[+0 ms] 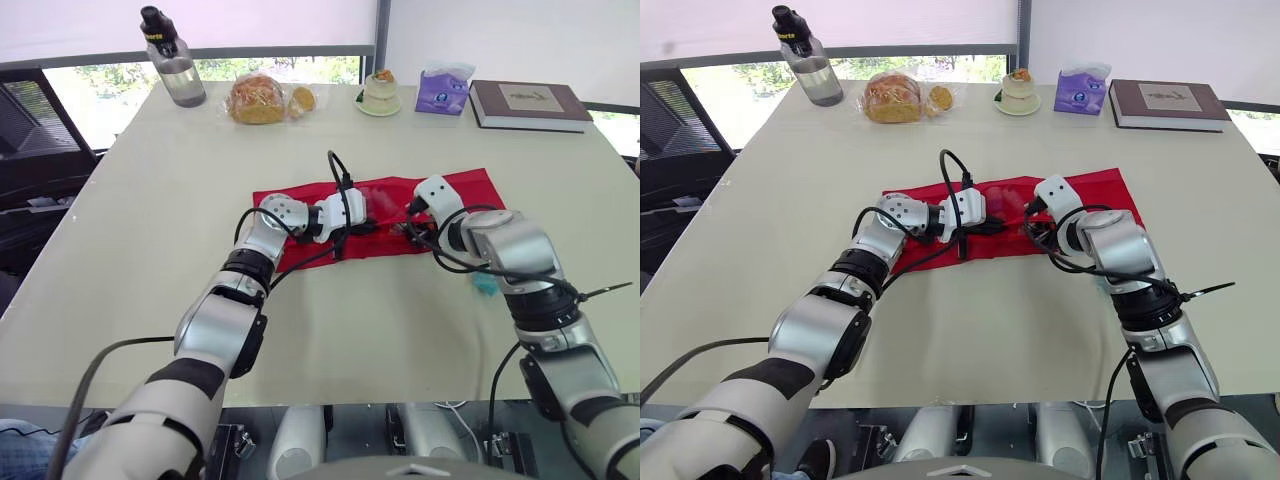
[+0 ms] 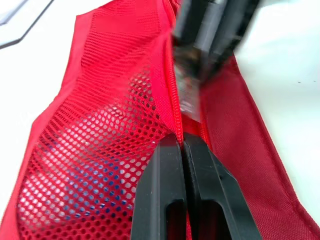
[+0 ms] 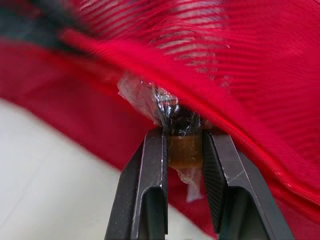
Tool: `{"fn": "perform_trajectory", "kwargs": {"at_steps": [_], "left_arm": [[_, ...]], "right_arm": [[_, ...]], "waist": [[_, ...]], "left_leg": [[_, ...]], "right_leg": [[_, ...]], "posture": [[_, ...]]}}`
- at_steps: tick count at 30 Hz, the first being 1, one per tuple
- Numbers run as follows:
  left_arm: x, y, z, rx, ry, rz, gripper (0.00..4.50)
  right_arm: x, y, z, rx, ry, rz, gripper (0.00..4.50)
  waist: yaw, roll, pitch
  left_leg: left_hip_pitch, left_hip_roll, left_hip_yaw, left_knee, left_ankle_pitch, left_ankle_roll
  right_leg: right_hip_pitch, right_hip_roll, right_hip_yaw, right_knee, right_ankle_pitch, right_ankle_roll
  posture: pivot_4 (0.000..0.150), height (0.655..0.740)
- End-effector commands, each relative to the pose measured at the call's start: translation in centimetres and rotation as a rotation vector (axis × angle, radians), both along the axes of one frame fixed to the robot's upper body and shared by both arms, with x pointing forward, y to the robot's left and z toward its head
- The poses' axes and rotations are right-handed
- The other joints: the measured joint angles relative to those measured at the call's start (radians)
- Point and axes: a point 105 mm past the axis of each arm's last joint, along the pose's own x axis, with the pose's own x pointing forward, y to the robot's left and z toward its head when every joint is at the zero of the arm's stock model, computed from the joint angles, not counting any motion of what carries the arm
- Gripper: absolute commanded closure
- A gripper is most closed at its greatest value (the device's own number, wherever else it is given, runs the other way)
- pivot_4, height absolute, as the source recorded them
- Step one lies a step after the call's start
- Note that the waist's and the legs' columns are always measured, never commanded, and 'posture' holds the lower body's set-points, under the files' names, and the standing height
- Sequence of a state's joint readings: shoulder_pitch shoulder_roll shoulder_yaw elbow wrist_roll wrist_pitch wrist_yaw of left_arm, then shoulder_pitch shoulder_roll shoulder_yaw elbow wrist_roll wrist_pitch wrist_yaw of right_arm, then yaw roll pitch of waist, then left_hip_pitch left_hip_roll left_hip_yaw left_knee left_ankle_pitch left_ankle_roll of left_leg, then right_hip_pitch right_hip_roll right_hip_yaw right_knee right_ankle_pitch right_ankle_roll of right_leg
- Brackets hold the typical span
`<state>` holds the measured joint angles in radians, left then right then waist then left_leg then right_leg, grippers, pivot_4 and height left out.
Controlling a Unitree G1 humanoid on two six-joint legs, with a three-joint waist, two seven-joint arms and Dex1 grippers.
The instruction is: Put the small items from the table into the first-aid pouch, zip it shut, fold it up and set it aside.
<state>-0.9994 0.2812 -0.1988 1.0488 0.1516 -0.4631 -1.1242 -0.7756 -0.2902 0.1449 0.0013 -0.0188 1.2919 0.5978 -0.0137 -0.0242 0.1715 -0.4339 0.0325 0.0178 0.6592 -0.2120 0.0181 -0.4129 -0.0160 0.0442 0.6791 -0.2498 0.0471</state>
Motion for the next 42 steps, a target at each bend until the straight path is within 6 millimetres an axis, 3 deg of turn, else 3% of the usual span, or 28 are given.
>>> {"fn": "perform_trajectory", "kwargs": {"at_steps": [1, 10, 12, 14, 16, 17, 27, 37, 39, 42], "left_arm": [[-0.2, -0.4, 0.7, -0.017, -0.023, -0.023, 4.50], [-0.6, -0.6, 0.3, -0.017, -0.017, -0.041, 4.50], [-0.6, -0.7, 0.3, -0.018, -0.017, -0.041, 4.50], [-0.6, -0.7, 0.3, -0.019, -0.017, -0.039, 4.50], [-0.5, -0.5, 0.3, -0.018, -0.016, -0.029, 4.50], [-0.4, -0.3, 0.3, -0.017, -0.014, -0.023, 4.50], [0.1, 0.4, 0.4, -0.029, 0.002, 0.024, 4.50], [0.3, 0.5, 0.4, -0.032, 0.010, 0.031, 4.50], [0.3, 0.5, 0.4, -0.034, 0.011, 0.032, 4.50], [0.2, 0.4, 0.4, -0.037, 0.012, 0.031, 4.50]], "right_arm": [[0.6, -0.3, 1.7, 0.099, -0.008, -0.068, 4.09], [1.2, 1.2, 2.7, 0.274, -0.002, -0.142, 4.09], [1.2, 1.5, 2.8, 0.280, -0.015, -0.134, 3.08], [1.1, 1.6, 2.8, 0.285, -0.014, -0.129, 2.42], [0.9, 1.6, 2.7, 0.298, -0.011, -0.134, 1.42], [0.8, 1.5, 2.6, 0.304, -0.008, -0.136, 1.18], [-2.4, -0.2, 2.3, 0.218, -0.012, -0.015, 1.18], [-3.3, -1.5, 1.9, -0.011, -0.213, 0.184, 1.18], [-3.5, -1.8, 1.6, -0.032, -0.234, 0.212, 1.41], [-3.5, -1.7, 1.0, -0.039, -0.245, 0.230, 2.37]], "waist": [[0.000, 0.000, 0.000], [-0.003, 0.000, 0.000], [-0.003, 0.000, 0.000], [-0.003, 0.000, 0.000], [-0.003, 0.000, 0.000], [-0.003, 0.000, 0.000], [-0.003, 0.000, 0.000], [-0.007, 0.000, 0.000], [-0.006, 0.000, 0.000], [-0.005, 0.000, 0.000]], "left_leg": [[0.000, 0.000, 0.000, 0.000, 0.000, 0.000], [0.000, 0.000, 0.000, -0.001, 0.000, 0.000], [0.000, 0.000, 0.000, -0.001, 0.000, 0.000], [0.000, 0.000, 0.000, -0.001, 0.000, 0.000], [0.000, 0.000, 0.000, -0.001, 0.000, 0.000], [0.000, 0.000, 0.000, -0.001, 0.000, 0.000], [0.000, 0.000, 0.000, -0.002, 0.000, 0.000], [0.001, 0.000, 0.000, -0.003, 0.000, 0.000], [0.000, 0.000, 0.000, -0.003, 0.000, 0.000], [0.000, 0.000, 0.000, -0.003, 0.000, 0.000]], "right_leg": [[0.000, 0.000, 0.000, 0.000, 0.000, 0.000], [0.000, 0.000, 0.000, 0.000, 0.000, 0.000], [0.000, 0.000, 0.000, 0.000, 0.000, 0.000], [0.000, 0.000, 0.000, 0.000, 0.000, 0.000], [0.000, 0.000, 0.000, 0.000, 0.000, 0.000], [0.000, 0.000, 0.000, 0.000, 0.000, 0.000], [-0.001, 0.000, 0.000, -0.001, 0.000, 0.000], [-0.001, 0.000, 0.001, -0.001, 0.000, 0.000], [-0.001, 0.000, 0.001, -0.002, 0.000, 0.000], [-0.001, 0.000, 0.001, -0.002, 0.000, 0.000]], "posture": [[0.150, 0.7400], [0.150, 0.7400], [0.150, 0.7400], [0.150, 0.7400], [0.150, 0.7400], [0.150, 0.7400], [0.150, 0.7400], [0.150, 0.7400], [0.150, 0.7400], [0.150, 0.7400]]}}
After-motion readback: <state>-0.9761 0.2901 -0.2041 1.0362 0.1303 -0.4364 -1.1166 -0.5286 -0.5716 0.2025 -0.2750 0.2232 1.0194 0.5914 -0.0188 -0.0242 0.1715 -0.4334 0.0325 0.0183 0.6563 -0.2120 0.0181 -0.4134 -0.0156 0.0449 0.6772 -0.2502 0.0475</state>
